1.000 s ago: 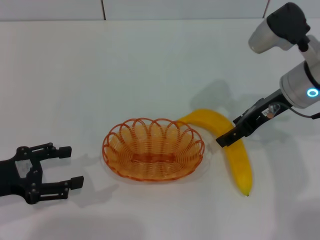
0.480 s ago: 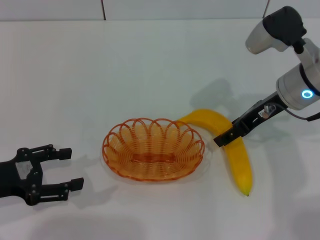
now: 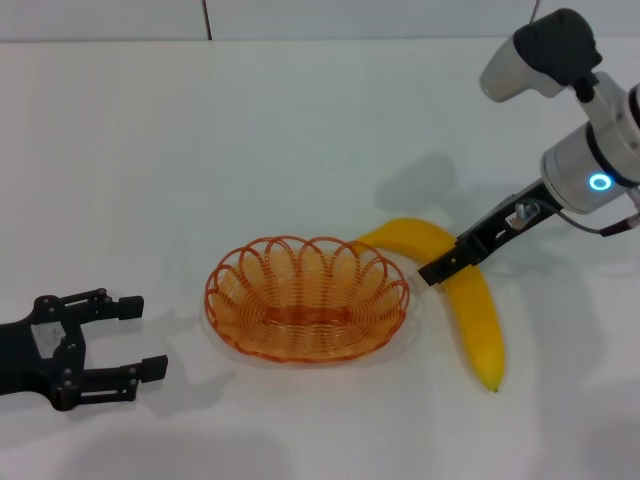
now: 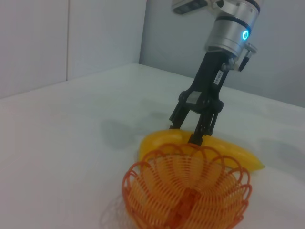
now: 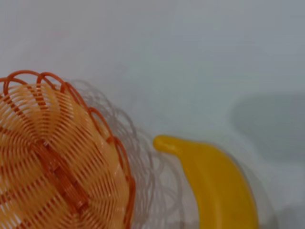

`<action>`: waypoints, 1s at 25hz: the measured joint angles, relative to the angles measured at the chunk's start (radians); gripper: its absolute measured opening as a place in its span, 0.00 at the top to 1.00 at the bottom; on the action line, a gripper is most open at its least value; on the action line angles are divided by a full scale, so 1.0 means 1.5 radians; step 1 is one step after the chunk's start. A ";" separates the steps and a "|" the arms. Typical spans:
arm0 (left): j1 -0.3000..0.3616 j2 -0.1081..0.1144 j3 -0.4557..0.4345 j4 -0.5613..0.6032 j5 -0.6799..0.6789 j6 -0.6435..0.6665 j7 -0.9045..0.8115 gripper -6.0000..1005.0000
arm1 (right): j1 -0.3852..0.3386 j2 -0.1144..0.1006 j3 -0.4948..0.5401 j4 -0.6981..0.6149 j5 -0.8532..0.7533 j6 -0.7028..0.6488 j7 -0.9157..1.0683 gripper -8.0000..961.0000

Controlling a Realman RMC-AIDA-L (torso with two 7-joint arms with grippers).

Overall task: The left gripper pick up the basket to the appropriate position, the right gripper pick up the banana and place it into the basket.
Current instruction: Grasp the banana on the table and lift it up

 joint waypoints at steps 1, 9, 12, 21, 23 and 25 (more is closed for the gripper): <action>0.000 0.000 0.000 0.000 0.000 0.000 0.000 0.17 | 0.003 0.000 0.000 0.003 0.000 0.002 0.000 0.11; 0.000 0.000 0.002 0.000 0.001 0.000 0.000 0.17 | 0.011 0.000 -0.001 0.007 0.000 0.013 0.000 0.12; 0.000 0.000 0.003 0.000 0.001 0.000 0.000 0.17 | 0.012 0.000 -0.001 0.012 0.000 0.016 0.000 0.12; -0.001 0.000 0.004 0.000 0.001 0.000 -0.001 0.17 | 0.022 0.000 -0.005 0.037 0.000 0.036 -0.002 0.14; -0.001 0.000 0.004 0.000 0.001 0.000 -0.001 0.17 | 0.022 0.000 -0.013 0.038 0.000 0.040 -0.002 0.14; -0.001 0.000 0.004 0.000 0.001 0.000 -0.001 0.17 | 0.022 0.000 -0.017 0.039 0.000 0.041 -0.001 0.14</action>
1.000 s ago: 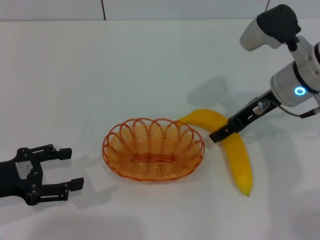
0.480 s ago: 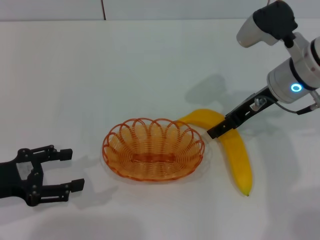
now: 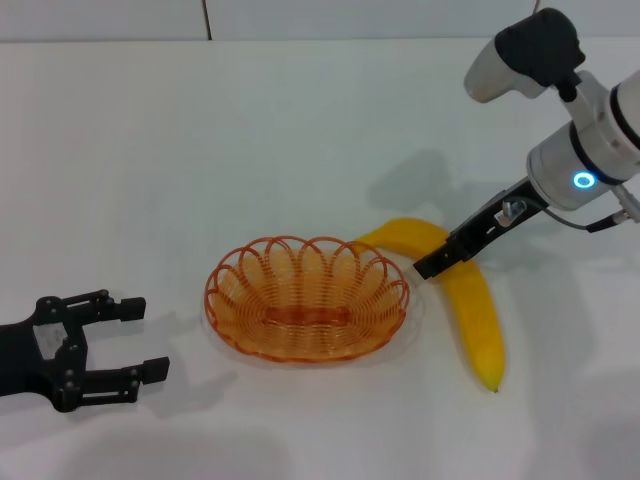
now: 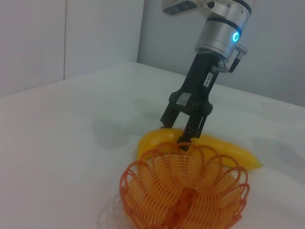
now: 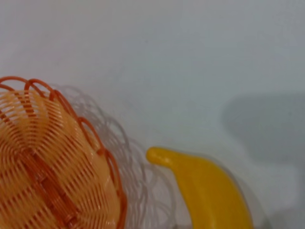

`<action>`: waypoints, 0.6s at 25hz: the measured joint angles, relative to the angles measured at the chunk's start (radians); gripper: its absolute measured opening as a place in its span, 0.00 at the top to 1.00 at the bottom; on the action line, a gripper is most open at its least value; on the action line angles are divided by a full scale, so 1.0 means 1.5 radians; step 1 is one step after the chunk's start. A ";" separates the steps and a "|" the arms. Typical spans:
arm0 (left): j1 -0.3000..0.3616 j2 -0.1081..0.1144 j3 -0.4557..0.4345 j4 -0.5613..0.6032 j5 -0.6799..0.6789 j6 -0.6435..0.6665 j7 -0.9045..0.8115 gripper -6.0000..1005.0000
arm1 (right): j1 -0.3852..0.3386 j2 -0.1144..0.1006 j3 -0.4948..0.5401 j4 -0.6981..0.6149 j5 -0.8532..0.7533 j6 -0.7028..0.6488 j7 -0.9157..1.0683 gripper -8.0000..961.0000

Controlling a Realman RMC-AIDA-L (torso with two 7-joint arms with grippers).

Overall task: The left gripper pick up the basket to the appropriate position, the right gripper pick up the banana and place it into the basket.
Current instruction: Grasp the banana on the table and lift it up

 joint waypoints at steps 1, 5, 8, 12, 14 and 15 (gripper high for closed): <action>0.000 0.000 0.000 0.000 0.000 0.000 0.000 0.17 | 0.000 0.000 0.000 0.000 0.000 0.000 0.000 0.14; 0.000 0.000 0.000 0.000 0.000 0.000 0.000 0.17 | 0.000 0.001 -0.001 -0.003 0.001 0.000 -0.002 0.19; 0.000 0.000 -0.002 -0.001 0.003 0.000 0.000 0.17 | 0.000 0.001 -0.001 -0.006 0.009 -0.002 -0.004 0.32; 0.000 0.000 -0.004 -0.002 0.011 0.000 -0.001 0.17 | 0.000 0.000 -0.001 -0.007 0.015 -0.003 -0.006 0.42; 0.000 0.000 -0.004 -0.002 0.013 0.000 -0.001 0.17 | 0.000 -0.001 -0.001 -0.007 0.016 -0.003 -0.006 0.44; 0.000 0.000 -0.004 -0.002 0.014 0.000 -0.001 0.17 | 0.000 -0.001 -0.001 -0.008 0.016 -0.003 -0.006 0.45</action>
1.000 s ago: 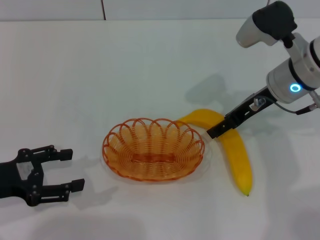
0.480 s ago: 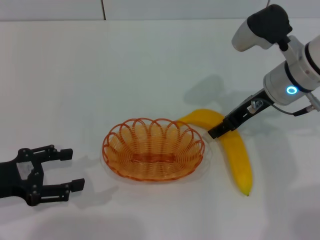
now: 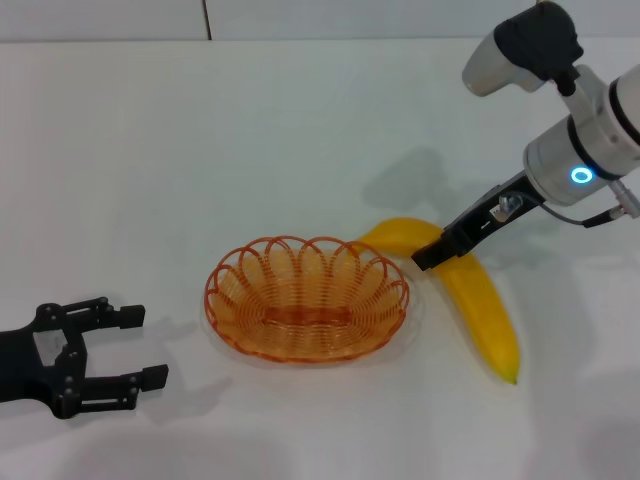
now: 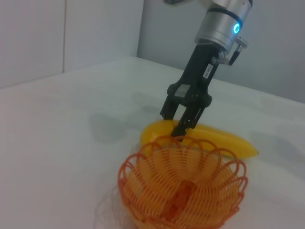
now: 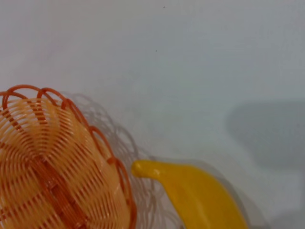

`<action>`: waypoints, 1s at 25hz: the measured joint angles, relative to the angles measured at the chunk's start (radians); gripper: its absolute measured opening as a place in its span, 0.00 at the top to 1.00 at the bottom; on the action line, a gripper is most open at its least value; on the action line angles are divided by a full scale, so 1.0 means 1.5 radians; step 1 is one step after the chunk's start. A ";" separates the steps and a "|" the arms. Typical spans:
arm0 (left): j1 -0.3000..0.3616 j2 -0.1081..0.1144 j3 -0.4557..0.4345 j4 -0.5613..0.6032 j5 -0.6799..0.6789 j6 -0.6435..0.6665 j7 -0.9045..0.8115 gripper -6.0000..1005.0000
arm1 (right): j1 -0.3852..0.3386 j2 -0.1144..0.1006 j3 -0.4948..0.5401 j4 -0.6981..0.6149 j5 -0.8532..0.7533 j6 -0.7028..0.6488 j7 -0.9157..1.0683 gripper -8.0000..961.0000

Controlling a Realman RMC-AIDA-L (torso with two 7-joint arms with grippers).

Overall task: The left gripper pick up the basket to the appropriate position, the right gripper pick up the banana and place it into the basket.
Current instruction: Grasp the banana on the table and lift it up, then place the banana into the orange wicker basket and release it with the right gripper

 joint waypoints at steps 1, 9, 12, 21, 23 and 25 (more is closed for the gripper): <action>0.000 0.000 0.000 0.000 0.001 0.000 0.000 0.17 | 0.000 -0.001 0.000 -0.003 0.000 -0.001 0.000 0.45; 0.005 0.000 0.000 0.001 0.000 0.011 0.000 0.17 | -0.008 -0.013 0.022 -0.095 -0.005 -0.046 0.003 0.44; 0.007 0.000 -0.001 0.003 -0.001 0.012 0.000 0.17 | -0.017 -0.013 0.043 -0.172 -0.005 -0.087 0.000 0.44; 0.012 0.001 -0.053 0.007 0.003 0.080 0.033 0.17 | -0.092 -0.003 -0.019 -0.428 0.113 -0.180 -0.022 0.43; 0.017 0.001 -0.073 0.007 0.003 0.097 0.045 0.17 | -0.101 -0.001 -0.071 -0.440 0.131 -0.175 -0.025 0.42; 0.020 0.001 -0.085 0.007 0.003 0.105 0.052 0.17 | -0.106 0.002 -0.139 -0.447 0.136 -0.160 -0.024 0.42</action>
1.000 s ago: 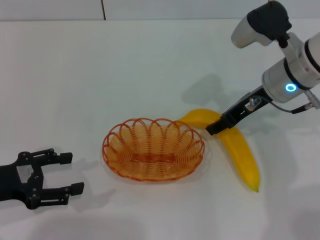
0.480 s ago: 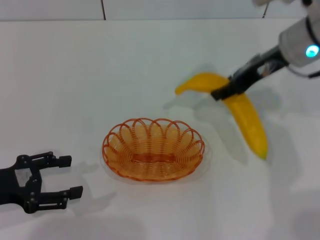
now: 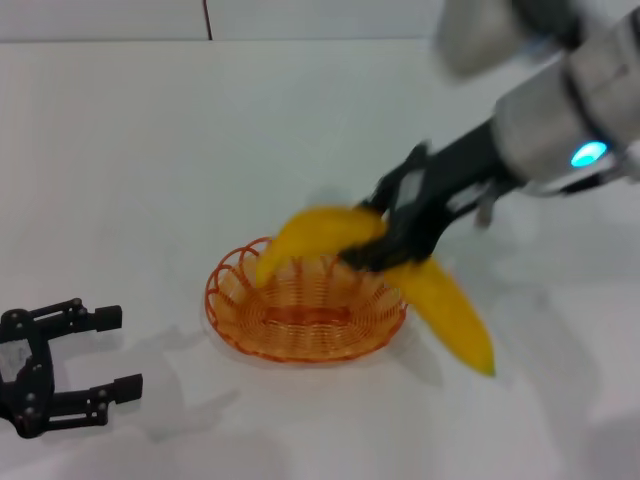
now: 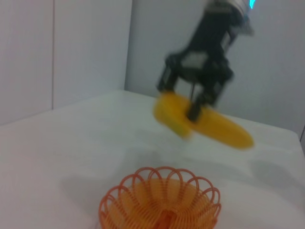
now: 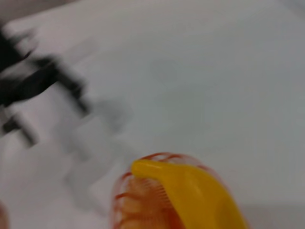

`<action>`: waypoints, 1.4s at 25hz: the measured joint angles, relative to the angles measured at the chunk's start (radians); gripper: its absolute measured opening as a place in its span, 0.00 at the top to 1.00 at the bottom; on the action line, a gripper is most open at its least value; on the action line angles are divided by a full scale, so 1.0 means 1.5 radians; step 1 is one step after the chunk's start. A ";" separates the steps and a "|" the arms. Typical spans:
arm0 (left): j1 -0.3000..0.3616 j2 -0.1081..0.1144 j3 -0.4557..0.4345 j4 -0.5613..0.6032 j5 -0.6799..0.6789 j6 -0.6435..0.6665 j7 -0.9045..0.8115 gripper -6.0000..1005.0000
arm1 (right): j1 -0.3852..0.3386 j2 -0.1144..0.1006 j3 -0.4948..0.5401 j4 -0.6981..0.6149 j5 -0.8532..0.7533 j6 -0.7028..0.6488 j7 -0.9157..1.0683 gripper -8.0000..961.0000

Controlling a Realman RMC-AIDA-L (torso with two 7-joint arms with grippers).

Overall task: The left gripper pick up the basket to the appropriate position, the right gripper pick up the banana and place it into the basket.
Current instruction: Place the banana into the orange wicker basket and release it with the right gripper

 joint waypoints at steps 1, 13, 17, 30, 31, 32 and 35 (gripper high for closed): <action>0.001 0.000 -0.001 0.000 0.000 0.001 0.001 0.17 | 0.000 0.001 -0.027 -0.001 0.001 0.007 0.001 0.42; -0.007 0.000 -0.003 -0.001 0.008 0.002 0.000 0.17 | 0.019 0.003 -0.135 0.031 0.003 0.091 0.004 0.41; -0.010 0.000 -0.003 -0.001 0.008 0.000 -0.003 0.17 | 0.046 0.006 -0.147 0.043 0.018 0.100 0.005 0.40; -0.015 0.000 -0.003 -0.005 0.011 -0.005 -0.003 0.17 | 0.129 0.002 -0.147 0.195 0.079 0.156 -0.057 0.39; -0.015 0.000 -0.003 -0.005 0.012 -0.005 -0.003 0.17 | 0.135 0.001 -0.147 0.208 0.078 0.161 -0.059 0.39; -0.016 0.000 -0.003 -0.005 0.013 -0.005 -0.003 0.17 | 0.140 0.001 -0.145 0.218 0.077 0.164 -0.061 0.39; -0.017 0.000 -0.003 -0.005 0.016 -0.005 -0.005 0.17 | 0.151 0.001 -0.140 0.244 0.076 0.172 -0.068 0.39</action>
